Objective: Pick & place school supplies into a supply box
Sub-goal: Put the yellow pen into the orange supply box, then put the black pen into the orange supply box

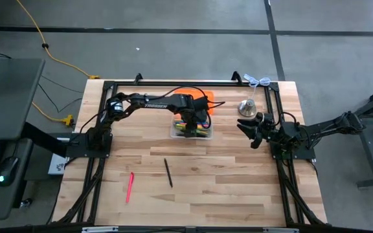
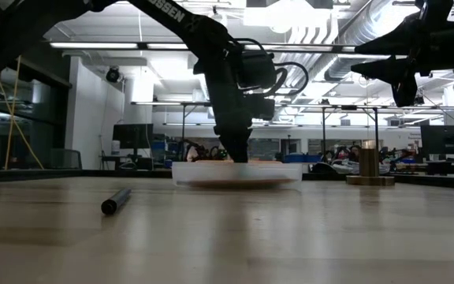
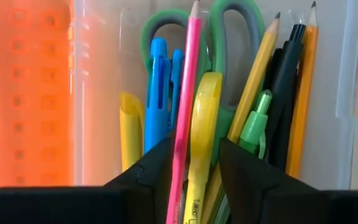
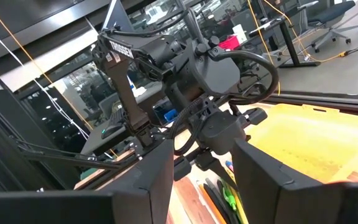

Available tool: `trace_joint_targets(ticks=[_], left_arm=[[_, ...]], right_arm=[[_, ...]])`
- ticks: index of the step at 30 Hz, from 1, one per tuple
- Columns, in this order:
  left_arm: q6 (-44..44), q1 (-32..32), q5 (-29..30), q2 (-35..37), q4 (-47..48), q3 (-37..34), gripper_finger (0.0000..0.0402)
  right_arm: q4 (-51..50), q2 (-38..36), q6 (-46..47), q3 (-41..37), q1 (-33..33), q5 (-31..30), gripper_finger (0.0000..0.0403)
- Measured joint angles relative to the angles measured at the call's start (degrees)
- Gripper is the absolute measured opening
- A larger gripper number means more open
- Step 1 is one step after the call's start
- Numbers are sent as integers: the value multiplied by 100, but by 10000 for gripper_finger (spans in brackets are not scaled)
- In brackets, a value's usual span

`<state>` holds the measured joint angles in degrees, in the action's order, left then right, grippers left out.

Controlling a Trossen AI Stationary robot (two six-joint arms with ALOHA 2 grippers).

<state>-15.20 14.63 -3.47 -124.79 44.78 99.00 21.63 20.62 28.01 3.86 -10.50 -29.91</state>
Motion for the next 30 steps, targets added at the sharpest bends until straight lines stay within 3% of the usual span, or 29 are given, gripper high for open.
trace_joint_targets(ticks=[8,16,24,30], left_arm=[[-79,0,82,-2,402,388,170],[-50,0,385,0,1679,1539,166],[697,-11,379,18,3206,2610,168],[1445,-223,409,355,3738,2658,168]], right_arm=[[0,0,0,0,0,2,140],[0,0,0,0,0,7,140],[1,-2,33,0,0,18,140],[2,-2,40,0,0,134,140]])
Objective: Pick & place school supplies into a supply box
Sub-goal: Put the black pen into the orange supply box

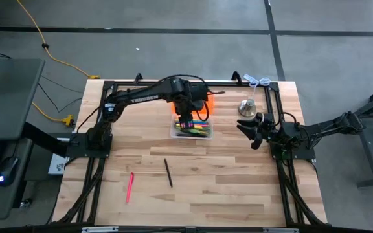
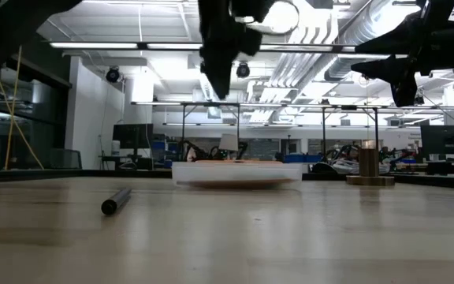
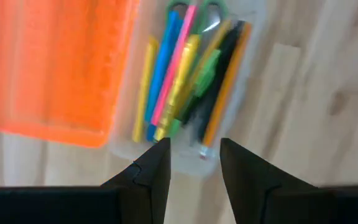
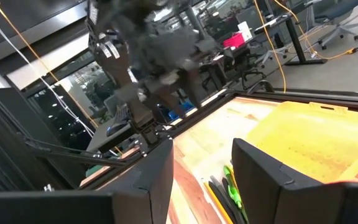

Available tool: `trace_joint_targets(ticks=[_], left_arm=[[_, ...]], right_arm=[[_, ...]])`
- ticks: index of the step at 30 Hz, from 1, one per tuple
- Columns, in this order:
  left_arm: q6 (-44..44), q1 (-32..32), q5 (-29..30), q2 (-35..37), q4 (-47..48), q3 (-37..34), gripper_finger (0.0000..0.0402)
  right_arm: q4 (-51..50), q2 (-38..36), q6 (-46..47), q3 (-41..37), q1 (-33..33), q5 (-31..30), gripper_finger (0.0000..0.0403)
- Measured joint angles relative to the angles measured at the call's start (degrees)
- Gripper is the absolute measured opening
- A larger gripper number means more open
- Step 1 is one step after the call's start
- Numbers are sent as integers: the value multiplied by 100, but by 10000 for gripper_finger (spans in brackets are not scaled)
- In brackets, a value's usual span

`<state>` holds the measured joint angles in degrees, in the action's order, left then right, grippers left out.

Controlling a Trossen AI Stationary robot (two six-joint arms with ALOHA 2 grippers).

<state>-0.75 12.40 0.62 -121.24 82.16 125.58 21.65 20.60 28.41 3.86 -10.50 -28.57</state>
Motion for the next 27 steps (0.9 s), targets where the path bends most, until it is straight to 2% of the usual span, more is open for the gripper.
trace_joint_targets(ticks=[13,27], left_arm=[[1833,-923,10,914,696,0,168],[3666,-2344,788,1220,788,-2,168]], right_arm=[[2,0,-26,0,0,-9,140],[4,0,-2,0,0,-20,140]])
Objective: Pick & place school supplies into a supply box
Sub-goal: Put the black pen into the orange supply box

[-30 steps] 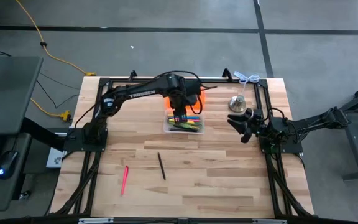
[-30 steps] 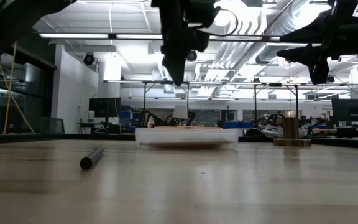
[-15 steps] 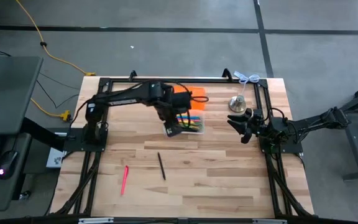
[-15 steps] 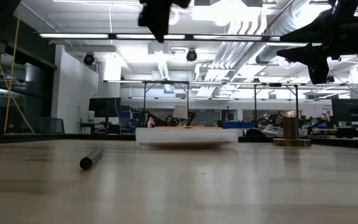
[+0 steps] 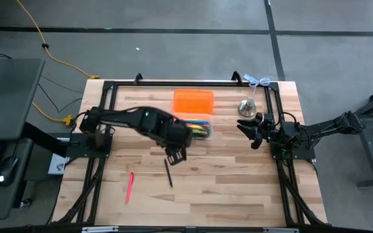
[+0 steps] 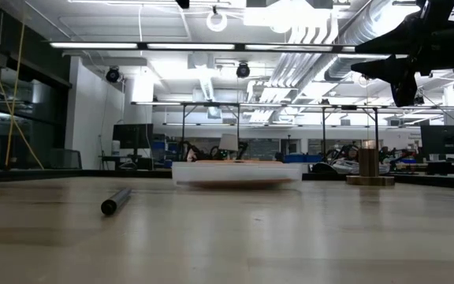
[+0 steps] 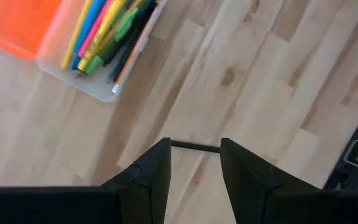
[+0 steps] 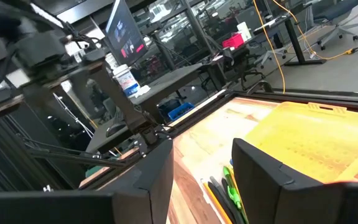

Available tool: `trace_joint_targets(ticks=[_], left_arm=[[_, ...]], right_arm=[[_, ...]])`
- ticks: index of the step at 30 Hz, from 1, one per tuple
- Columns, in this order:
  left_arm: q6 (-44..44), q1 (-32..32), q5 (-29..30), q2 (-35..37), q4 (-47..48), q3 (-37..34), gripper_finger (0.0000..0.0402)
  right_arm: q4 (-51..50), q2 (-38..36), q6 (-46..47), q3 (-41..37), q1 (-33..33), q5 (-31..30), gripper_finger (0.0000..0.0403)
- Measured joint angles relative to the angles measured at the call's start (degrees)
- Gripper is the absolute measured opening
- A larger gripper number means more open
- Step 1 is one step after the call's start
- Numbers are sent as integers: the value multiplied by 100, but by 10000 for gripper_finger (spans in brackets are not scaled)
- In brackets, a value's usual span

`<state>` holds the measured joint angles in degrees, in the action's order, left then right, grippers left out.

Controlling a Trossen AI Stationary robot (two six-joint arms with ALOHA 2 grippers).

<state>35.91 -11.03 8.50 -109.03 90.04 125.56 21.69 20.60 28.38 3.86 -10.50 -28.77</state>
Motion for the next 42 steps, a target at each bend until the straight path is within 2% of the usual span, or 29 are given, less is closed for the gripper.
trace_joint_targets(ticks=[12,22,30,42], left_arm=[[2145,-1083,704,-7,-2,0,168],[3663,-1708,1291,-9,-3,0,168],[4609,-1788,1314,-16,-6,-290,168],[6298,-1583,1159,-20,-24,-1038,168]], right_arm=[[0,0,6,0,0,4,140],[0,0,9,0,0,198,140],[-2,0,9,0,0,492,140],[-2,0,-7,0,0,518,140]])
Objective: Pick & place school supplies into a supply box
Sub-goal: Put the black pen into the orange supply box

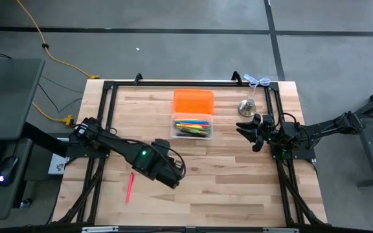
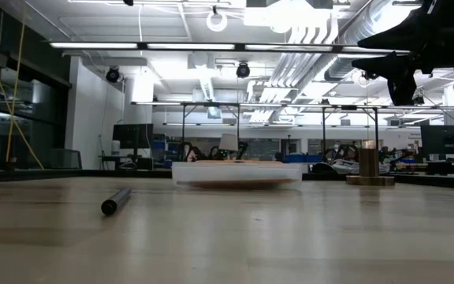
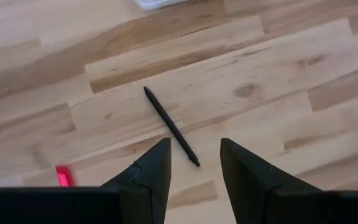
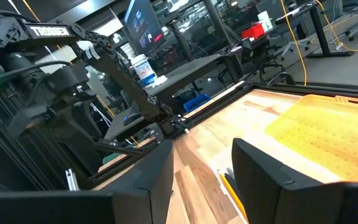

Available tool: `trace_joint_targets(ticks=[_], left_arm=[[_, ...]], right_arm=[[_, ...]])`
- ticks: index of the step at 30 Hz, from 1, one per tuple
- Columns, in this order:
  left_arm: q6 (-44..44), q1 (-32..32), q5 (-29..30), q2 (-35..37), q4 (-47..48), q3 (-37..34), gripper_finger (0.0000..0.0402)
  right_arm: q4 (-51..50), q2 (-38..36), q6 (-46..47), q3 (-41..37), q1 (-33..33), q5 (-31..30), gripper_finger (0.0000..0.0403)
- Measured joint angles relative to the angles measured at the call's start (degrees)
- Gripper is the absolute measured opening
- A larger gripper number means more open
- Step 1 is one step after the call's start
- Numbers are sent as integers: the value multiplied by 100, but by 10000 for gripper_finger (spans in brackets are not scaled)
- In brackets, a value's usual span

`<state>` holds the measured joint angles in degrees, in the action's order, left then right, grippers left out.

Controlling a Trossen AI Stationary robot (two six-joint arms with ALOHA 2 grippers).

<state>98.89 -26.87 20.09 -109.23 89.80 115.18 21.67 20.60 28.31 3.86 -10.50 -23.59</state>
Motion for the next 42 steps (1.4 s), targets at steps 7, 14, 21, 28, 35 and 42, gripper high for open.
trace_joint_targets(ticks=[7,14,21,28,35,42], left_arm=[[639,260,-194,0,-361,-339,168],[665,616,-636,-48,-973,-846,168],[817,914,-1064,-35,-1809,-1596,168],[1218,924,-1426,-43,-2370,-2394,168],[1259,924,-1656,-42,-3115,-3008,168],[1465,924,-1876,-42,-3497,-3510,168]], right_arm=[[2,0,10,0,0,0,140],[2,0,11,0,0,0,140],[0,-2,-7,0,0,0,140],[1,0,-4,0,0,0,140],[2,0,-6,0,0,0,140],[0,0,-8,0,0,0,140]])
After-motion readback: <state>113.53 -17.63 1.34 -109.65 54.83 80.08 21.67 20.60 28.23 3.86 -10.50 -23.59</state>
